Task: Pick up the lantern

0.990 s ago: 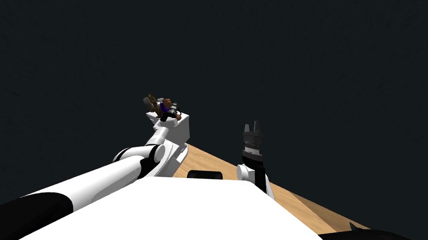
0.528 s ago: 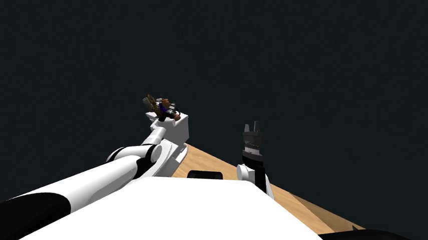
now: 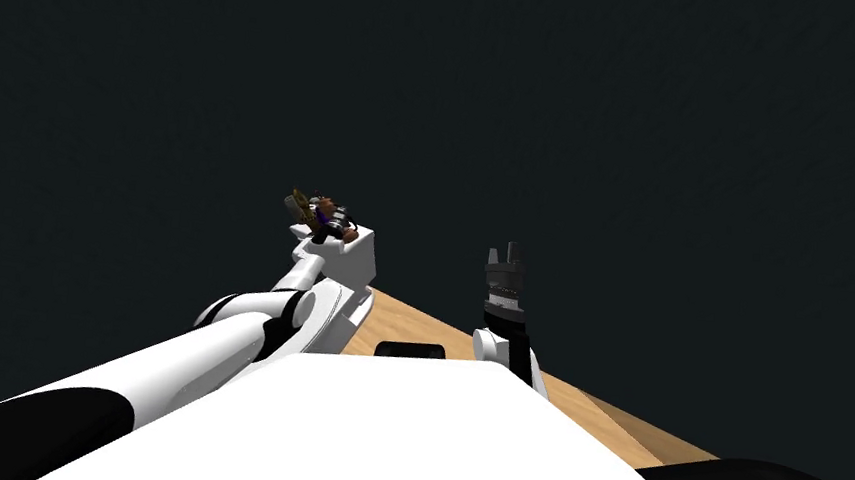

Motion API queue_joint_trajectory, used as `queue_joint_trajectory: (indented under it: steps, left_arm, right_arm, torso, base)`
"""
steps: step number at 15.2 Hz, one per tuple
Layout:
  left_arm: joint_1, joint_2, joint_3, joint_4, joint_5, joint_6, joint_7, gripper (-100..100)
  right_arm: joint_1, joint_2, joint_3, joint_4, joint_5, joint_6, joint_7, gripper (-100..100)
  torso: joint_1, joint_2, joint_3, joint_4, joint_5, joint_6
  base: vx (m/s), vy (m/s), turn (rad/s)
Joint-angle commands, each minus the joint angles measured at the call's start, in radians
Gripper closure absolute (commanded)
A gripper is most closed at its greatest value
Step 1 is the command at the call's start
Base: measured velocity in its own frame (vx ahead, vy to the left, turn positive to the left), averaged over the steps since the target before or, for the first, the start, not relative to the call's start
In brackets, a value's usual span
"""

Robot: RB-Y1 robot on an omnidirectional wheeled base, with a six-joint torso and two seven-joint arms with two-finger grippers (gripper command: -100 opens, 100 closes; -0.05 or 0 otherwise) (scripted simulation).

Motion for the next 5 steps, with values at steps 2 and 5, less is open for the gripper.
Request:
queue_joint_trajectory:
  steps: [2, 5]
  left_arm:
    - [0.011, 0.038, -0.028, 0.017, -0.040, -0.007, 0.069, 100]
    - [0.005, 0.038, -0.026, 0.022, -0.039, -0.012, 0.079, 100]
  right_arm:
    - [0.000, 0.000, 0.000, 0.000, 0.000, 0.000, 0.000, 0]
    - [0.000, 0.000, 0.000, 0.000, 0.000, 0.000, 0.000, 0]
  torso:
    - [0.000, 0.000, 0.000, -0.001, 0.001, -0.001]
    - [-0.001, 0.000, -0.001, -0.002, 0.002, 0.001]
  base:
    - [0.006, -0.055, 0.010]
    - [0.001, -0.037, 0.018]
